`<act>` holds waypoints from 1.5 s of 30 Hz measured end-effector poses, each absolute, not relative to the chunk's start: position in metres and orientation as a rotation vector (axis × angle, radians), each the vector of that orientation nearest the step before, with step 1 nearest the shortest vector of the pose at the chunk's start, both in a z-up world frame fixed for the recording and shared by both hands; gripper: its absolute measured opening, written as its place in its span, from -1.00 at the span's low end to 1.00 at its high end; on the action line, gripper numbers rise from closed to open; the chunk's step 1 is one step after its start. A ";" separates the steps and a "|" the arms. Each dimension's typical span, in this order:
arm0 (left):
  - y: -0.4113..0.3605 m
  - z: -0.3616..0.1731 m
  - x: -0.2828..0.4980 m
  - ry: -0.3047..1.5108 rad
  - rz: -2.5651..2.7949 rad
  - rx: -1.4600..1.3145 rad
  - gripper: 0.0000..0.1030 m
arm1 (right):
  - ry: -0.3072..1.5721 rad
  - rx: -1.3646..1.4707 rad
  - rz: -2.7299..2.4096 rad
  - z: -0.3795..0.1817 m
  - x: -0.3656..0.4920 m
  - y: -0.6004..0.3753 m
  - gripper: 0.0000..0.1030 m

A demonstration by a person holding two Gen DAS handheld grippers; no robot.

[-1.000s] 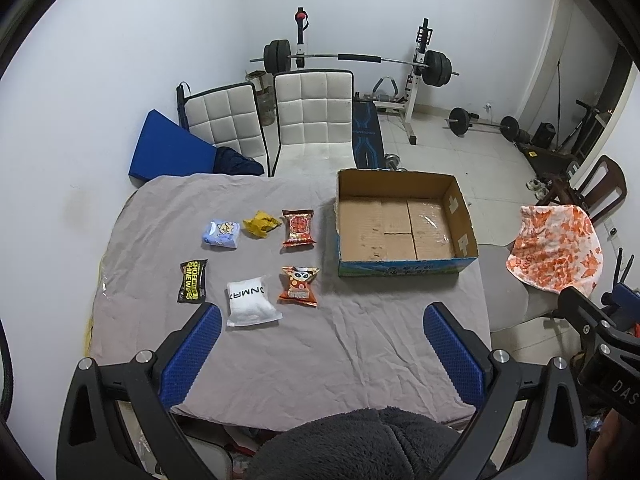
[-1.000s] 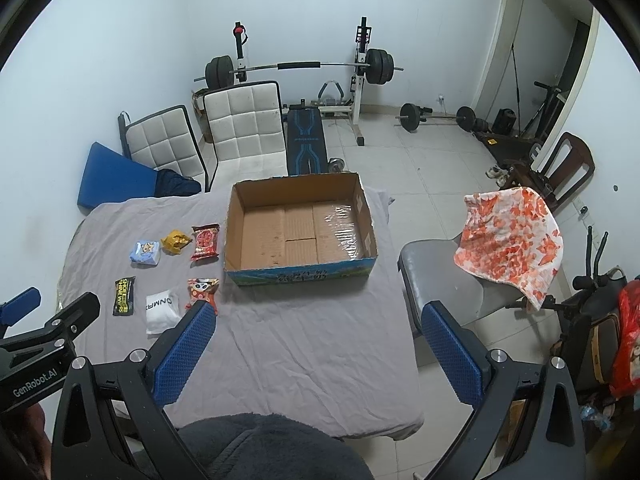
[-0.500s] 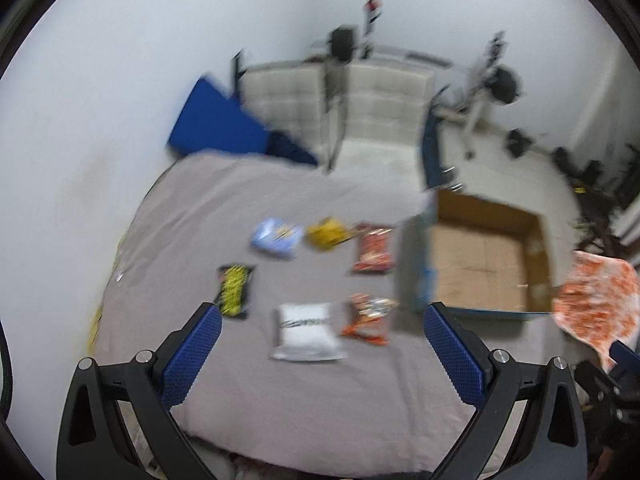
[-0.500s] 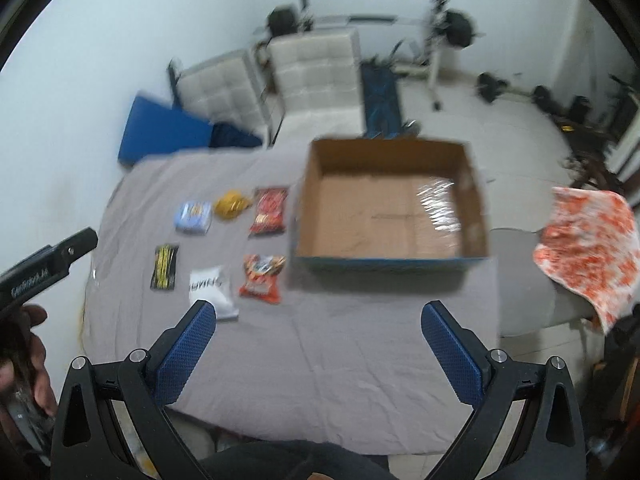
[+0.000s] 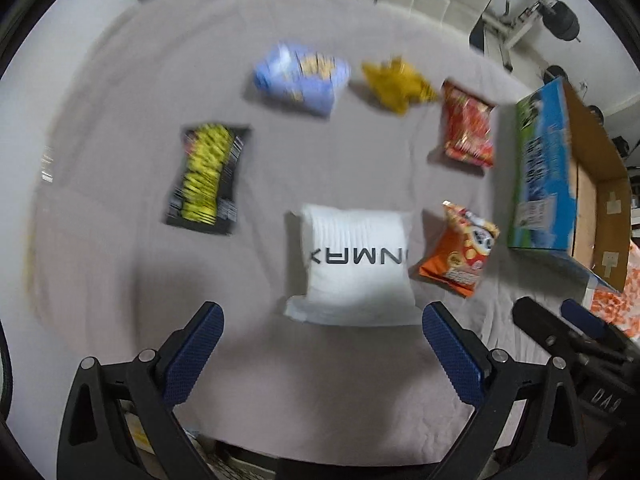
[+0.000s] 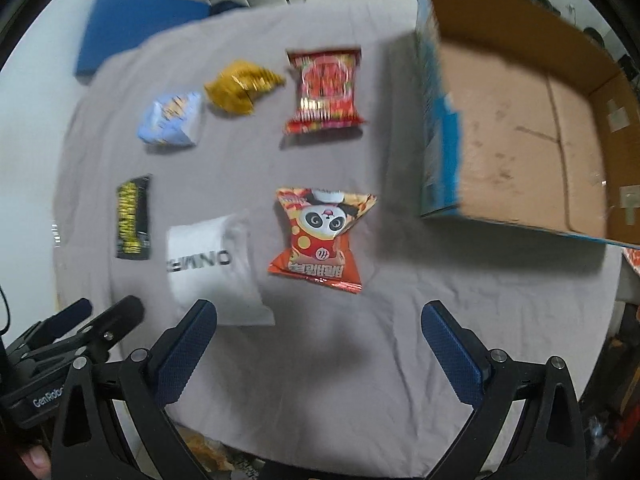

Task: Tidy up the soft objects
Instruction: 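Grasp the white NMAX pouch with left tool while right tool grasps the panda chip bag, then carry both held packets over the cardboard box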

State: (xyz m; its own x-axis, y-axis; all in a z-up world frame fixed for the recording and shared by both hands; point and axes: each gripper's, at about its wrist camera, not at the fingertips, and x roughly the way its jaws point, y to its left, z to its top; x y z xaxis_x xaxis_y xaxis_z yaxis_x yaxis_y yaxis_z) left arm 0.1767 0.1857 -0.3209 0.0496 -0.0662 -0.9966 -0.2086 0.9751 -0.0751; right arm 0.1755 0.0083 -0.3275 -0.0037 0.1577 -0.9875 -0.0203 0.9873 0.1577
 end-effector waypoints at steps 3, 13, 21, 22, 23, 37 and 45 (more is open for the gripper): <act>0.189 -0.361 0.191 1.606 0.062 -0.298 0.95 | 1.609 0.140 0.102 -0.351 0.173 0.005 1.00; 0.161 -0.429 0.224 1.711 -0.002 -0.265 0.53 | 1.644 0.197 0.008 -0.375 0.173 -0.009 1.00; 0.199 -0.416 0.214 1.652 0.079 -0.186 0.45 | 1.633 0.202 0.015 -0.393 0.190 0.022 0.90; 0.205 -0.417 0.213 1.656 0.082 -0.209 0.45 | 1.627 0.189 -0.001 -0.397 0.192 0.026 0.87; 0.211 -0.417 0.212 1.659 0.080 -0.242 0.45 | 1.622 0.173 -0.019 -0.399 0.195 0.029 0.83; 0.217 -0.433 0.203 1.616 0.075 -0.255 0.46 | 1.740 0.021 0.007 -0.426 0.187 0.066 -0.06; 0.211 -0.433 0.195 1.597 0.081 -0.231 0.46 | 1.746 0.049 0.000 -0.437 0.185 0.070 0.01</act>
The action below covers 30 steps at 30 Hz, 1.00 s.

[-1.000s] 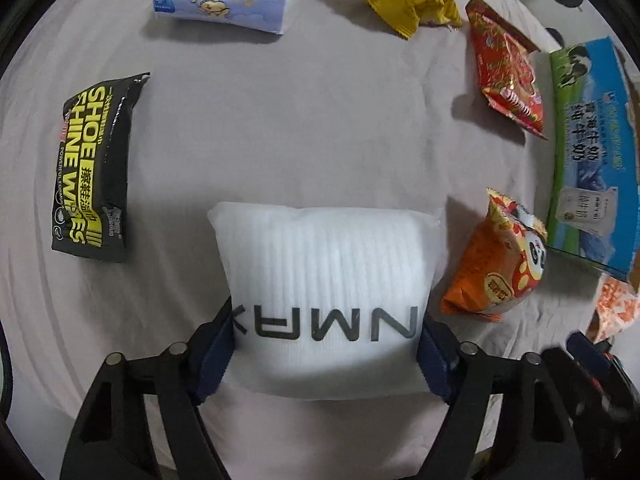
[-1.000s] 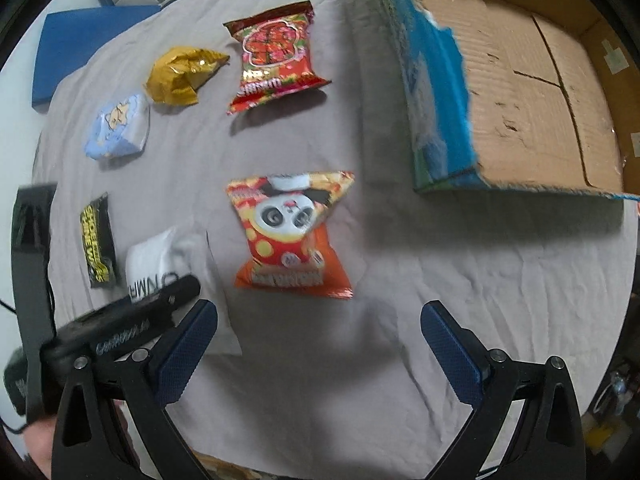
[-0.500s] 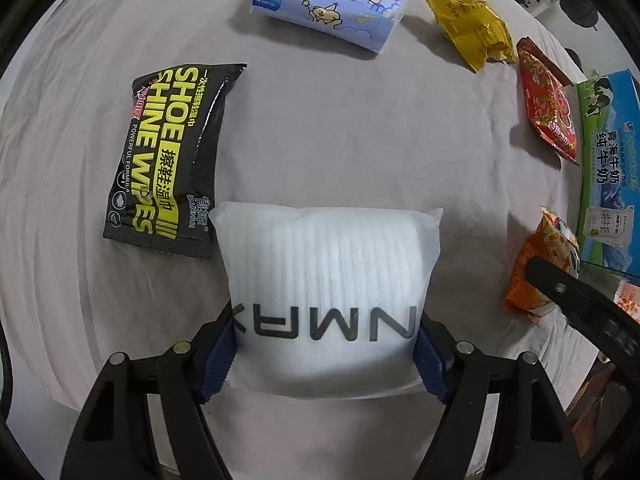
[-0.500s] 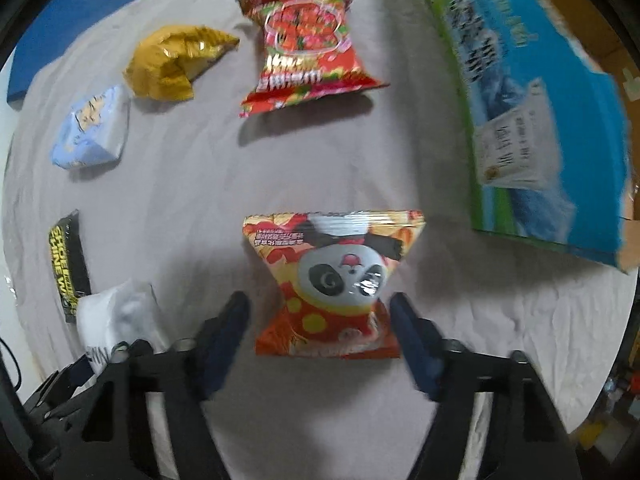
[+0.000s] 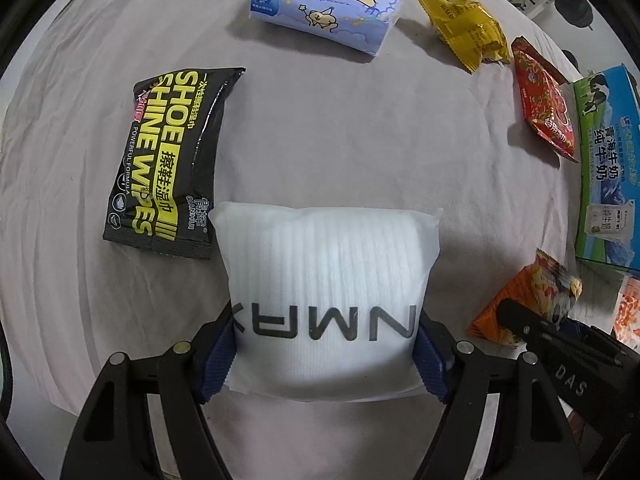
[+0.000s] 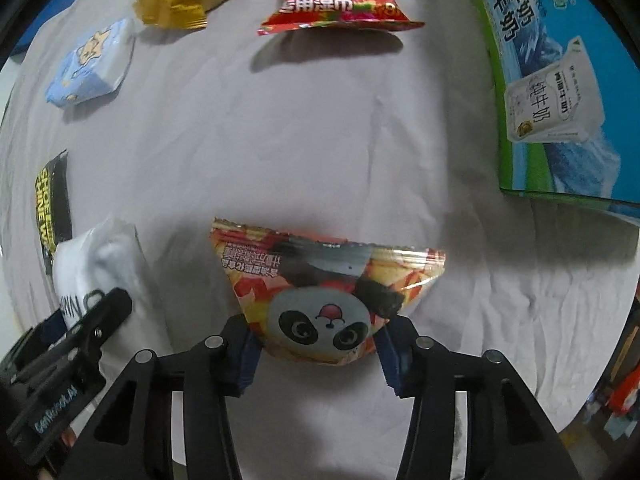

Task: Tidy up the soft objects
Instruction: 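Carry both held packets over the cardboard box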

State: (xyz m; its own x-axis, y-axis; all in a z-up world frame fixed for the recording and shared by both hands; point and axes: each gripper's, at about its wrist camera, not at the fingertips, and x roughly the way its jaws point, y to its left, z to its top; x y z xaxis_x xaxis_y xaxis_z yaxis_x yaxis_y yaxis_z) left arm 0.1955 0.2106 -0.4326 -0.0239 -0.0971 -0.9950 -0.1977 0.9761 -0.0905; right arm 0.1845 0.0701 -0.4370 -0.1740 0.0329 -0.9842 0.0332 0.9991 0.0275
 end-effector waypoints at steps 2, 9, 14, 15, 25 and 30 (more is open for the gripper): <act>0.206 -0.433 0.192 1.593 0.084 -0.226 0.44 | 1.750 0.066 -0.012 -0.439 0.186 0.072 0.00; 0.195 -0.422 0.183 1.567 0.098 -0.216 0.32 | 1.737 0.028 0.005 -0.423 0.180 0.076 -0.23; 0.190 -0.398 0.175 1.533 0.088 -0.230 0.32 | 1.709 0.015 0.038 -0.395 0.168 0.077 -0.26; 0.188 -0.393 0.173 1.526 0.085 -0.229 0.32 | 1.699 0.014 0.045 -0.388 0.166 0.076 -0.26; 0.164 -0.303 0.153 1.410 -0.014 -0.189 0.32 | 1.581 0.083 0.104 -0.299 0.135 0.023 -0.27; 0.131 -0.248 0.149 1.331 -0.106 -0.177 0.32 | 1.508 0.169 0.085 -0.255 0.131 -0.046 -0.27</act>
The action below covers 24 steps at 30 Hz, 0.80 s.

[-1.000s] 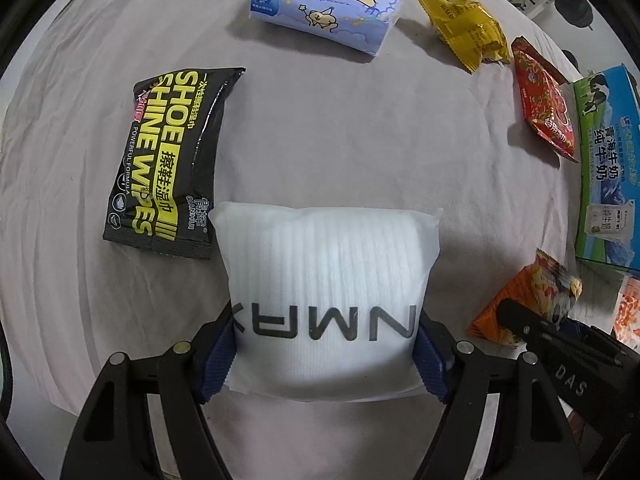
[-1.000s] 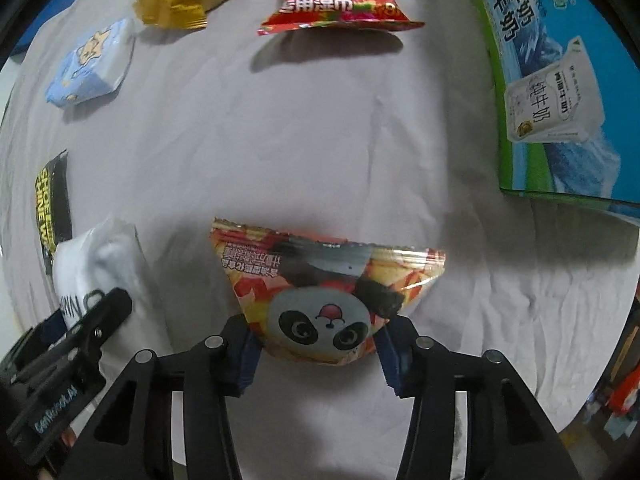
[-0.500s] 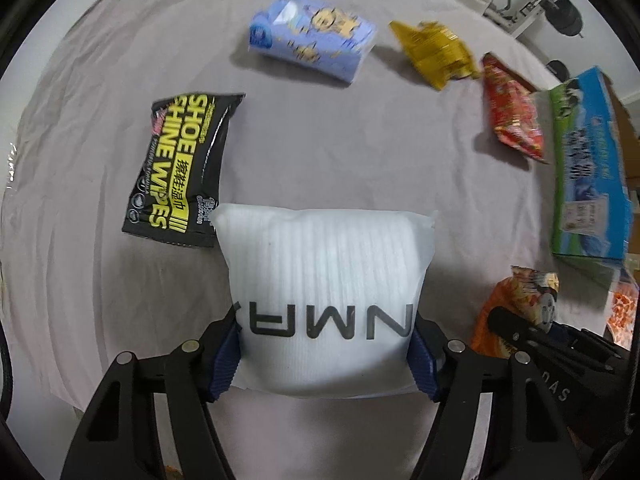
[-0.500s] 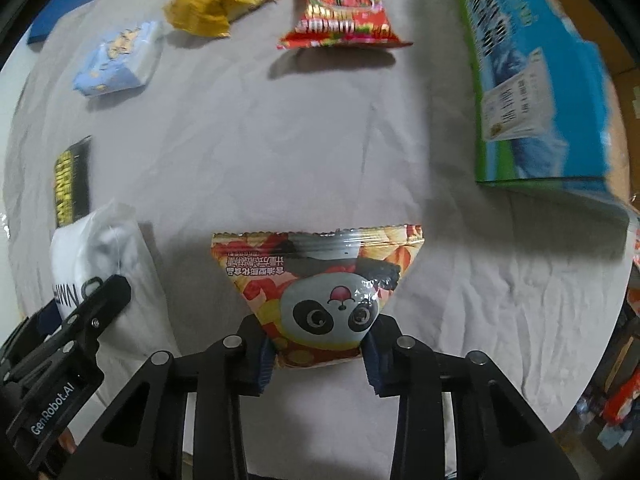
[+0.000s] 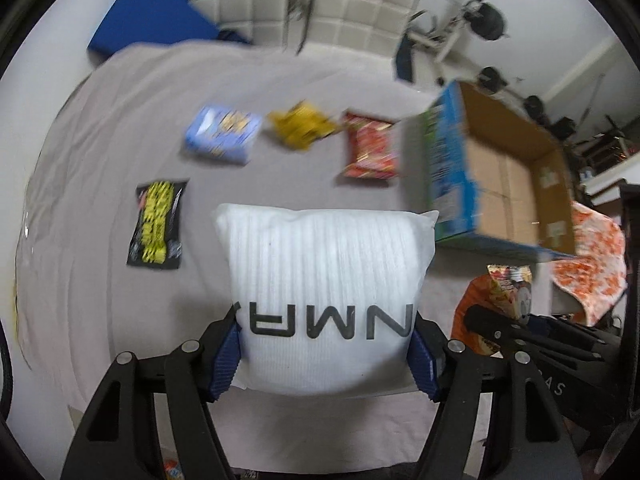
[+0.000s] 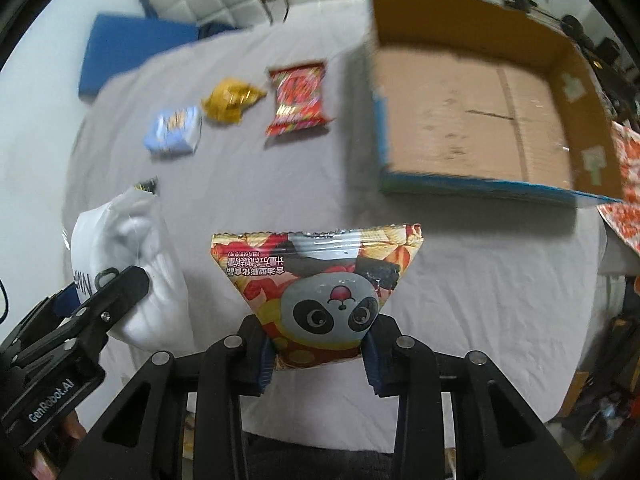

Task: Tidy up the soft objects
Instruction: 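Carry both held packets over the cardboard box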

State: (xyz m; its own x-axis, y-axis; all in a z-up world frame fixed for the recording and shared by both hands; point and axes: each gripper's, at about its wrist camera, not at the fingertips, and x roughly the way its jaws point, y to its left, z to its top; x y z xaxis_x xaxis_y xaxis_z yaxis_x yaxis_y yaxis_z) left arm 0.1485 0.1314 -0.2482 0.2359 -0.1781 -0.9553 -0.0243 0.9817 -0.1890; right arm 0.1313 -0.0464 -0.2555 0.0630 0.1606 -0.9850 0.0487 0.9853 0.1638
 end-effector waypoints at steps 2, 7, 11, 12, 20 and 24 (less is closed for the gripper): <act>0.115 -0.232 0.151 1.303 -0.138 -0.172 0.32 | 1.474 0.198 0.071 -0.234 0.128 -0.076 -0.27; 0.068 -0.194 0.167 1.240 -0.213 -0.149 0.32 | 1.394 0.244 0.042 -0.195 0.131 -0.133 -0.27; 0.025 -0.171 0.186 1.202 -0.254 -0.110 0.32 | 1.346 0.258 0.015 -0.175 0.144 -0.171 -0.27; 0.017 -0.169 0.191 1.201 -0.263 -0.110 0.32 | 1.337 0.262 0.009 -0.171 0.147 -0.181 -0.27; -0.060 -0.173 0.255 1.224 -0.337 -0.102 0.32 | 1.313 0.263 -0.029 -0.180 0.202 -0.255 -0.27; -0.093 -0.194 0.290 1.272 -0.360 -0.112 0.32 | 1.345 0.230 -0.026 -0.212 0.243 -0.282 -0.27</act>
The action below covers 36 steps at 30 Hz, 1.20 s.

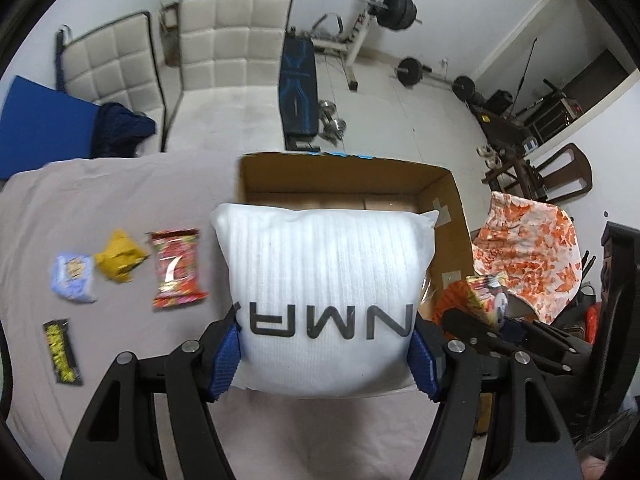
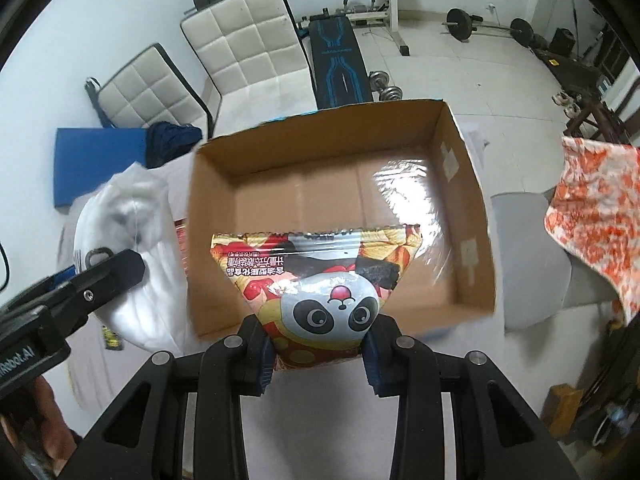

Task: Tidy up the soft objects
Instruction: 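Carry both held packets over the cardboard box, then open both tools to drop the packets into the box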

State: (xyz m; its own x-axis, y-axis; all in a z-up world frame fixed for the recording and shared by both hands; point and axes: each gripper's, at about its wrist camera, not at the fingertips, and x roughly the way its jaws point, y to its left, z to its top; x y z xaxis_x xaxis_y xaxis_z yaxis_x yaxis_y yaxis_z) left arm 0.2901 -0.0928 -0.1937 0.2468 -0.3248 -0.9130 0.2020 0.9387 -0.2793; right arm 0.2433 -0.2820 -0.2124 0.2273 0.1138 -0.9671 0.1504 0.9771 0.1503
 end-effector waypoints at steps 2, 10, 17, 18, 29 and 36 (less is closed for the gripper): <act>-0.110 -0.209 0.313 1.314 -0.373 -0.126 0.32 | 1.375 0.213 -0.023 -0.235 0.265 -0.292 -0.27; -0.158 -0.291 0.388 1.488 -0.370 -0.154 0.32 | 1.452 0.178 -0.020 -0.320 0.345 -0.328 -0.27; -0.189 -0.349 0.425 1.593 -0.399 -0.152 0.33 | 1.516 0.119 -0.034 -0.366 0.395 -0.353 -0.27; -0.192 -0.353 0.428 1.598 -0.395 -0.139 0.33 | 1.524 0.108 -0.035 -0.371 0.400 -0.355 -0.27; -0.215 -0.380 0.445 1.643 -0.343 -0.108 0.38 | 1.565 0.049 -0.056 -0.396 0.431 -0.363 -0.07; -0.220 -0.377 0.442 1.629 -0.316 -0.071 0.46 | 1.569 0.056 -0.046 -0.396 0.430 -0.368 -0.05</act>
